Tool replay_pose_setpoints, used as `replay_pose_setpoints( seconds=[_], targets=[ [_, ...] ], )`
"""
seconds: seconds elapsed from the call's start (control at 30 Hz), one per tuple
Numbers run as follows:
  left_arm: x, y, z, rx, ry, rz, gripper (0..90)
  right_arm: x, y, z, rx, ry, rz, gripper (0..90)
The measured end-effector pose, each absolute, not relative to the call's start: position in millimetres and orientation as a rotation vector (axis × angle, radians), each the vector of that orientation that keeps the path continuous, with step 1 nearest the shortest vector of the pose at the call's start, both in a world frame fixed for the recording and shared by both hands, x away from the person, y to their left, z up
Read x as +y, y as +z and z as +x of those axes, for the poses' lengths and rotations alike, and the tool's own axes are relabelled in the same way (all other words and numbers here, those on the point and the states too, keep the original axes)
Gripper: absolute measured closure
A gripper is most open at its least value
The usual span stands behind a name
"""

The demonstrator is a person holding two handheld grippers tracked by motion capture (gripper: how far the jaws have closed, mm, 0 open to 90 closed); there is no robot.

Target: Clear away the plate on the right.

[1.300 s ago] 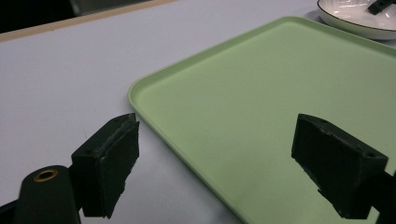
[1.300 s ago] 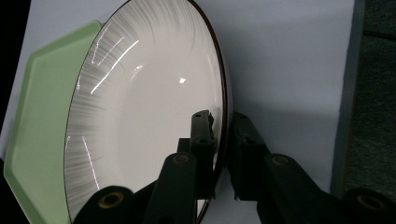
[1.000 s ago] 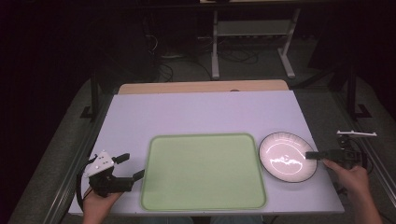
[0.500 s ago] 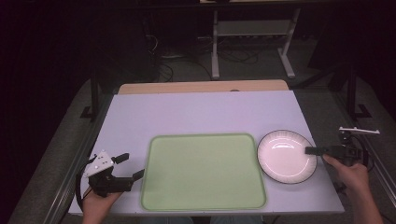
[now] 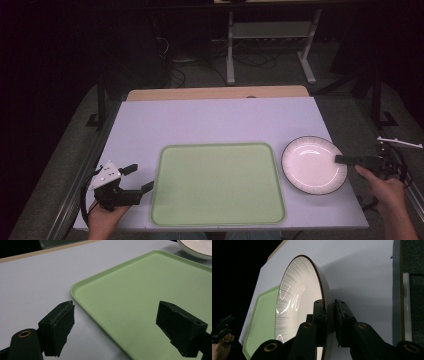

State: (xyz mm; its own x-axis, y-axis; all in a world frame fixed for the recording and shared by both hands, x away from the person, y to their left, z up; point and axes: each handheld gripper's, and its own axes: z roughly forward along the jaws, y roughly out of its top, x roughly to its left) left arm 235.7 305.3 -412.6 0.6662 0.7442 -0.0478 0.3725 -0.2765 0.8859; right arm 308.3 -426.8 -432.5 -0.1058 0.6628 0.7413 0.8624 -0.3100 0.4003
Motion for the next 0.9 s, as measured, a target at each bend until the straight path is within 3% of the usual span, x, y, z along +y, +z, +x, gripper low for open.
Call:
replay_pose_setpoints(
  seconds=[0.9],
  targets=[
    [306.0, -412.3, 235.7, 0.877, 0.474, 1.890, 14.8, -409.2, -383.9, 309.8, -1.783, -1.477, -1.859, 79.1]
  ],
)
